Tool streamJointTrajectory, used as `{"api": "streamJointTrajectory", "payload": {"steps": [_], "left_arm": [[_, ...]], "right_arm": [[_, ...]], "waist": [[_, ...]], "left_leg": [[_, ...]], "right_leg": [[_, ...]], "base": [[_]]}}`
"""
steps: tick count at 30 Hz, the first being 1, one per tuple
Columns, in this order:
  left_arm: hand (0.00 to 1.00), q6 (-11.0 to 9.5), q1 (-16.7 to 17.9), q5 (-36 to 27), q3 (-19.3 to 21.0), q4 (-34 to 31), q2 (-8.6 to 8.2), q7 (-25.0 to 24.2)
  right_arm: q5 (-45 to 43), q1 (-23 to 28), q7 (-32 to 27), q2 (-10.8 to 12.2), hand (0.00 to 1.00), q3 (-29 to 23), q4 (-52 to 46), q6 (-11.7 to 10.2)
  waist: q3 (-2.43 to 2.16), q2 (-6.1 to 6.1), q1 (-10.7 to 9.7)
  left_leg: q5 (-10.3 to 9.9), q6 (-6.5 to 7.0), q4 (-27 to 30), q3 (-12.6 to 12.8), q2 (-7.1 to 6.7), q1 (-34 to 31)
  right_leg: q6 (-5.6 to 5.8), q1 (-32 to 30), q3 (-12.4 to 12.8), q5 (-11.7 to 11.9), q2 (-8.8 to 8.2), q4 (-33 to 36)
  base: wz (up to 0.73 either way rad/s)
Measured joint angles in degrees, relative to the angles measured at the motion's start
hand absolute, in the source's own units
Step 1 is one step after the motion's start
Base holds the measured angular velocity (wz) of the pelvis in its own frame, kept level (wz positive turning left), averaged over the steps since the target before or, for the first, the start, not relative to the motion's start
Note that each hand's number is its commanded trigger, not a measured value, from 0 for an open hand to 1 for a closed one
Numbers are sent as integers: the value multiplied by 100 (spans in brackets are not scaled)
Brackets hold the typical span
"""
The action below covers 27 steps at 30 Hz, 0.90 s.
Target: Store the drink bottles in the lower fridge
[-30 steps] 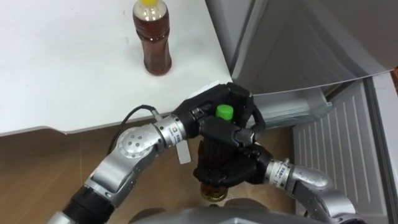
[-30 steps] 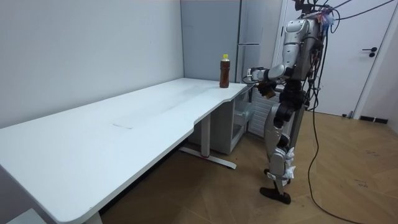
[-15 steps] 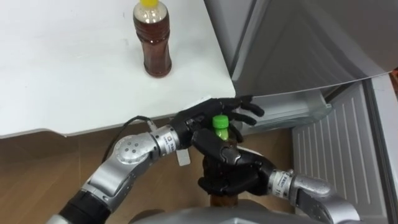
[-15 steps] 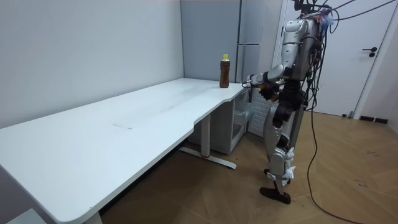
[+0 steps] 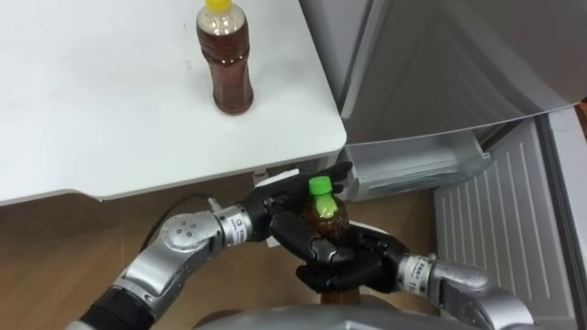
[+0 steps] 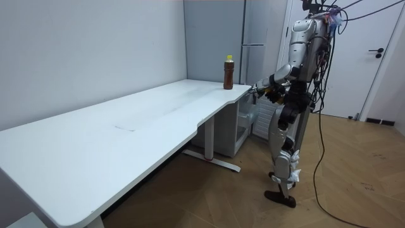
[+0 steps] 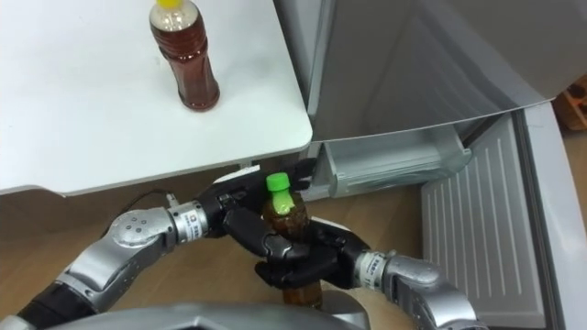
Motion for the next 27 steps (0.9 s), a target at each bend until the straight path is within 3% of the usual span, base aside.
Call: {"api": "streamJointTrajectory", "payload": {"steps": [10,17,22,27], "left_arm": [[0,42,75,3,13,199,11,-83],[0,12,75,-113,45,665,-113,-62],[0,-15,88,-138,207,1093,-308,-44],[0,-80,122,-303,528,1864,-625,50]], "right_arm": [[-2,-2,-249,0,100,1,0,35],[37,10,-483,1,100,4,8,51],[32,2,-706,92,100,1,129,54],[33,39,-932,201,100,-6,240,62]], "waist": [[2,2,2],[-16,32,-3],[-15,41,17],[-22,94,42]], "left_leg": [[1,2,-57,0,-14,5],[2,3,-70,2,-10,-42],[3,4,-76,-5,-10,27],[2,3,-113,1,-2,145]], "right_leg": [[0,5,-1,0,8,-54],[0,-38,-8,0,8,-70],[4,28,-9,-3,-1,-92],[7,181,-10,-4,16,-148]], "base": [[0],[0],[0],[0]]}}
